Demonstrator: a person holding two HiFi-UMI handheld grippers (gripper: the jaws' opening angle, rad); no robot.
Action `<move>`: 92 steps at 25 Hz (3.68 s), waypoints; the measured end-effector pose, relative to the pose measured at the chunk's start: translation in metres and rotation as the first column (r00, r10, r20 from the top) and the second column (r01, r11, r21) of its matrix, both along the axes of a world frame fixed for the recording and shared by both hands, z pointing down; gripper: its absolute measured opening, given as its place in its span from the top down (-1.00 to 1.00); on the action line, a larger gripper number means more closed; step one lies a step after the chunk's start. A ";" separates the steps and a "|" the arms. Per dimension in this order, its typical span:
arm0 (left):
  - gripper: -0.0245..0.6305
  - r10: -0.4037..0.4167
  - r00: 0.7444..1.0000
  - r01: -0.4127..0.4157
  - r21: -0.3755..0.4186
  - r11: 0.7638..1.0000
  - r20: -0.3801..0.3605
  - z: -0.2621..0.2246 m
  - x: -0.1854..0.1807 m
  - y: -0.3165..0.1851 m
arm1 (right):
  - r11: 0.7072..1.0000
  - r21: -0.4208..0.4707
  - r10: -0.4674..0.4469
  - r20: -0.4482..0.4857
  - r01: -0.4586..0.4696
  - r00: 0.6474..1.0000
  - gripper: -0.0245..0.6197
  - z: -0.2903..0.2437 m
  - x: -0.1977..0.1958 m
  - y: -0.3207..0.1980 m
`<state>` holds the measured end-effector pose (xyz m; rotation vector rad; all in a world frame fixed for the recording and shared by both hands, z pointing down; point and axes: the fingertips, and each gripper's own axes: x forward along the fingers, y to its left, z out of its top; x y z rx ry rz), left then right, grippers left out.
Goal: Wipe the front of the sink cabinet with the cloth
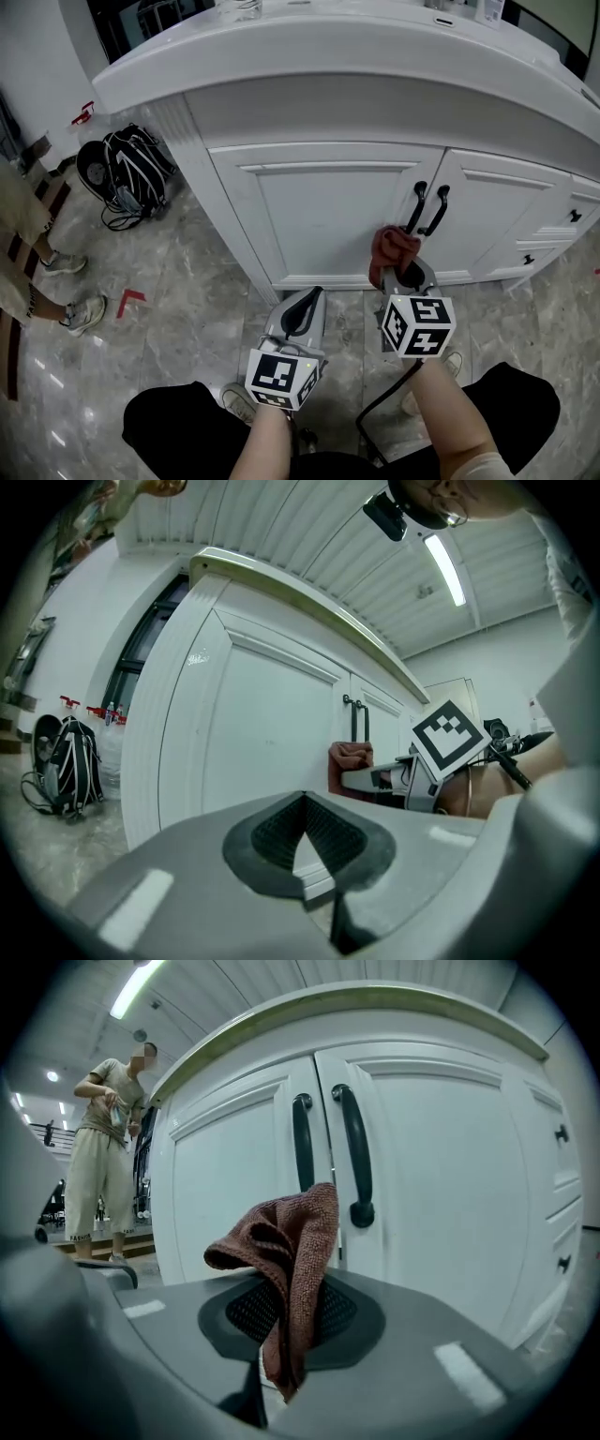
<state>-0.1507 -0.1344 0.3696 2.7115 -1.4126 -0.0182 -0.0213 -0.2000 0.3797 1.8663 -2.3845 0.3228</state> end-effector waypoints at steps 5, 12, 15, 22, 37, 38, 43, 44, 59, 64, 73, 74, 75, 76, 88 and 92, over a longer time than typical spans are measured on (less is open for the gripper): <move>0.93 -0.048 0.999 0.048 -0.002 0.999 0.003 0.005 -0.023 -0.005 | 0.997 -0.013 -0.079 0.014 0.079 0.997 0.67 0.014 -0.037 -0.001; 0.93 -0.135 0.991 0.135 -0.031 0.990 0.021 0.024 -0.076 -0.012 | 0.976 -0.057 -0.210 0.040 0.212 0.977 0.67 0.049 -0.122 -0.007; 0.93 -0.181 0.983 0.181 -0.045 0.982 0.008 0.029 -0.104 -0.014 | 0.961 -0.073 -0.265 0.037 0.267 0.964 0.67 0.062 -0.159 -0.009; 0.93 -0.252 0.968 0.251 -0.065 0.966 -0.009 0.038 -0.147 -0.016 | 0.929 -0.094 -0.357 0.030 0.358 0.934 0.67 0.082 -0.227 -0.016; 0.93 -0.197 0.980 0.195 -0.082 0.977 -0.022 0.044 -0.121 -0.021 | 0.955 -0.115 -0.274 0.005 0.273 0.962 0.67 0.097 -0.191 -0.022; 0.93 -0.189 0.982 0.187 -0.081 0.979 -0.023 0.044 -0.115 -0.022 | 0.960 -0.118 -0.256 0.004 0.255 0.967 0.67 0.098 -0.181 -0.023; 0.93 -0.135 0.991 0.132 -0.081 0.988 -0.026 0.042 -0.081 -0.026 | 0.976 -0.127 -0.178 0.000 0.176 0.984 0.67 0.099 -0.130 -0.022; 0.93 -0.123 0.992 0.120 -0.082 0.989 -0.026 0.043 -0.073 -0.026 | 0.979 -0.129 -0.159 0.000 0.158 0.987 0.67 0.099 -0.118 -0.021; 0.93 -0.015 1.000 0.014 -0.101 0.995 -0.016 0.053 0.014 -0.017 | 0.989 -0.145 0.037 -0.024 -0.041 0.999 0.67 0.097 0.014 -0.004; 0.93 0.006 1.000 -0.007 -0.113 0.994 -0.010 0.060 0.026 -0.011 | 0.987 -0.148 0.064 -0.034 -0.068 0.997 0.67 0.098 0.032 0.000; 0.93 -0.058 0.998 0.058 -0.128 0.990 0.003 0.070 -0.015 -0.017 | 0.979 -0.192 -0.073 -0.007 0.070 0.997 0.67 0.124 -0.045 0.005; 0.93 -0.070 0.998 0.070 -0.132 0.989 0.006 0.073 -0.023 -0.018 | 0.976 -0.197 -0.093 -0.003 0.091 0.996 0.67 0.127 -0.058 0.004; 0.93 -0.085 0.996 0.085 -0.138 0.987 0.008 0.075 -0.033 -0.019 | 0.973 -0.201 -0.113 -0.001 0.110 0.994 0.67 0.131 -0.071 0.003; 0.93 -0.102 0.995 0.102 -0.146 0.984 0.011 0.079 -0.043 -0.020 | 0.970 -0.206 -0.132 0.002 0.129 0.991 0.67 0.134 -0.084 0.001; 0.93 -0.255 0.967 0.254 -0.217 0.942 0.027 0.115 -0.147 -0.029 | 0.917 -0.270 -0.296 0.026 0.292 0.955 0.67 0.180 -0.221 -0.015; 0.93 -0.266 0.964 0.264 -0.232 0.936 0.023 0.122 -0.158 -0.031 | 0.912 -0.283 -0.300 0.037 0.298 0.953 0.67 0.191 -0.238 -0.022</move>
